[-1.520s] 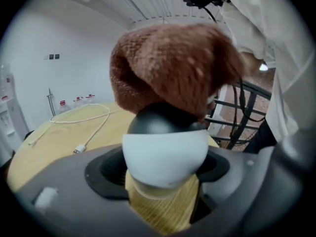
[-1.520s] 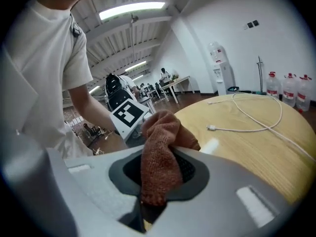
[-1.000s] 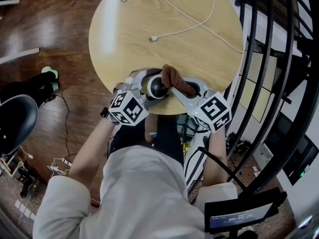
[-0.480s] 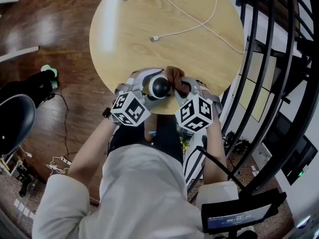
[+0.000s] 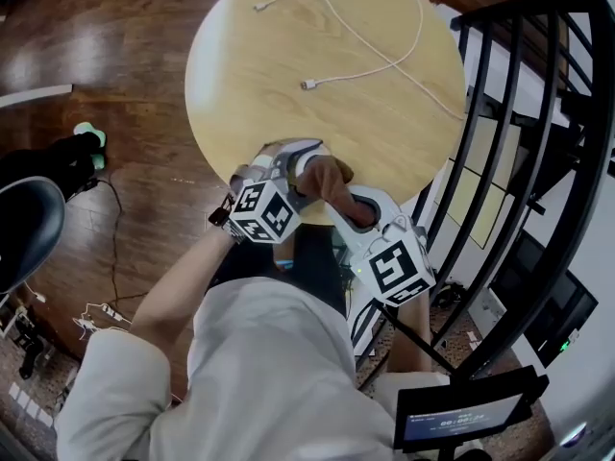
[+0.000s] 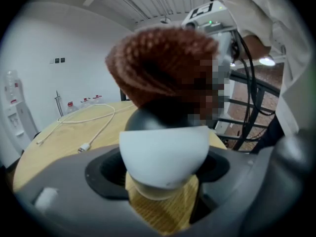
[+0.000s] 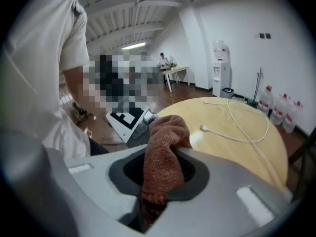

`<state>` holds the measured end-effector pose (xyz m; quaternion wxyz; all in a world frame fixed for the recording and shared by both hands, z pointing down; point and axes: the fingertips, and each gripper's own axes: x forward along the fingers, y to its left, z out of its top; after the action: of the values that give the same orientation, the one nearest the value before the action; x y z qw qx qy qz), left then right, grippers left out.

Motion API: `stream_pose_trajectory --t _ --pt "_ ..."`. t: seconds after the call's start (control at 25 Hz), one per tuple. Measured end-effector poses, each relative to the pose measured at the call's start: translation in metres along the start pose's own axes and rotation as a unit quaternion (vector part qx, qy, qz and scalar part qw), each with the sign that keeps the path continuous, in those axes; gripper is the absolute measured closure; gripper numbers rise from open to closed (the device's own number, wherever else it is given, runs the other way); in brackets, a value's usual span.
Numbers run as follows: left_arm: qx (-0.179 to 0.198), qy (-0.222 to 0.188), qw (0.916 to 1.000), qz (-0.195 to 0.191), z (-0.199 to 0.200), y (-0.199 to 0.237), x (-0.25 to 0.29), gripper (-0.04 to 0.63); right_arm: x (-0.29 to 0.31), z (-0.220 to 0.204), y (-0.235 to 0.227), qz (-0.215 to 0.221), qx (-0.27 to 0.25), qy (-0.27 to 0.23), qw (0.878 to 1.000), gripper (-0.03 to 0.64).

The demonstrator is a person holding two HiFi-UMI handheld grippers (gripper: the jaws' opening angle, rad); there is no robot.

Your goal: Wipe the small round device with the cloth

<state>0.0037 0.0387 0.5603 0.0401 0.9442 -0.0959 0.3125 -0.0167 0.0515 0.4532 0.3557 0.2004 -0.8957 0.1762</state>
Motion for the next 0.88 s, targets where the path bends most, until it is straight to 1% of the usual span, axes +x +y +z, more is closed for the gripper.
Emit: stream_pose_trajectory --t 0.04,0.08,0.12,0.16,0.24,0.28,0.4,0.44,0.48,0.56,0.6,0.64,0.76,0.88 --pt "-0.001 0.0 1.0 0.002 0.0 0.0 0.0 0.209 0.005 0.001 0.0 -0.023 -0.043 0.034 0.998 0.548" --pt "-0.003 0.0 1.0 0.004 -0.001 0.001 0.001 0.209 0.011 0.001 0.001 -0.044 -0.089 0.071 0.993 0.548" --pt "-0.006 0.0 1.0 0.006 -0.002 0.003 0.002 0.21 0.017 0.001 0.0 -0.06 -0.129 0.103 0.984 0.548" --pt "-0.011 0.0 0.9999 0.006 -0.003 0.005 0.003 0.213 0.022 0.002 -0.001 -0.07 -0.158 0.129 0.977 0.548" --pt "-0.02 0.0 0.9998 0.004 -0.004 0.007 0.005 0.213 0.027 0.005 -0.004 -0.081 -0.19 0.164 0.965 0.548" --pt "-0.017 0.003 0.9999 0.003 -0.005 0.006 0.006 0.213 0.028 0.008 -0.006 -0.086 -0.203 0.175 0.96 0.548" --pt "0.011 0.016 0.9998 0.008 -0.008 0.002 0.008 0.213 0.033 0.018 -0.012 -0.109 -0.249 0.19 0.944 0.548" --pt "0.011 0.015 0.9998 0.01 -0.007 0.003 0.008 0.213 0.037 0.02 -0.014 -0.105 -0.253 0.189 0.943 0.548" --pt "0.008 0.012 0.9998 0.013 -0.004 0.005 0.007 0.213 0.04 0.021 -0.016 -0.094 -0.242 0.186 0.948 0.549" --pt "0.005 0.01 0.9998 0.019 0.001 0.009 0.005 0.213 0.045 0.023 -0.024 -0.069 -0.193 0.175 0.963 0.549" --pt "0.006 0.012 0.9997 0.02 0.002 0.01 0.006 0.213 0.048 0.025 -0.03 -0.065 -0.175 0.172 0.967 0.549" --pt "0.008 0.014 0.9997 0.02 0.001 0.009 0.006 0.213 0.052 0.025 -0.037 -0.069 -0.17 0.17 0.968 0.548" --pt "0.018 0.02 0.9996 0.008 -0.007 0.003 0.014 0.213 0.059 0.022 -0.049 -0.084 -0.178 0.175 0.965 0.549" --pt "0.025 0.026 0.9993 -0.003 -0.012 -0.003 0.017 0.213 0.053 0.018 -0.044 -0.07 -0.163 0.177 0.968 0.549"
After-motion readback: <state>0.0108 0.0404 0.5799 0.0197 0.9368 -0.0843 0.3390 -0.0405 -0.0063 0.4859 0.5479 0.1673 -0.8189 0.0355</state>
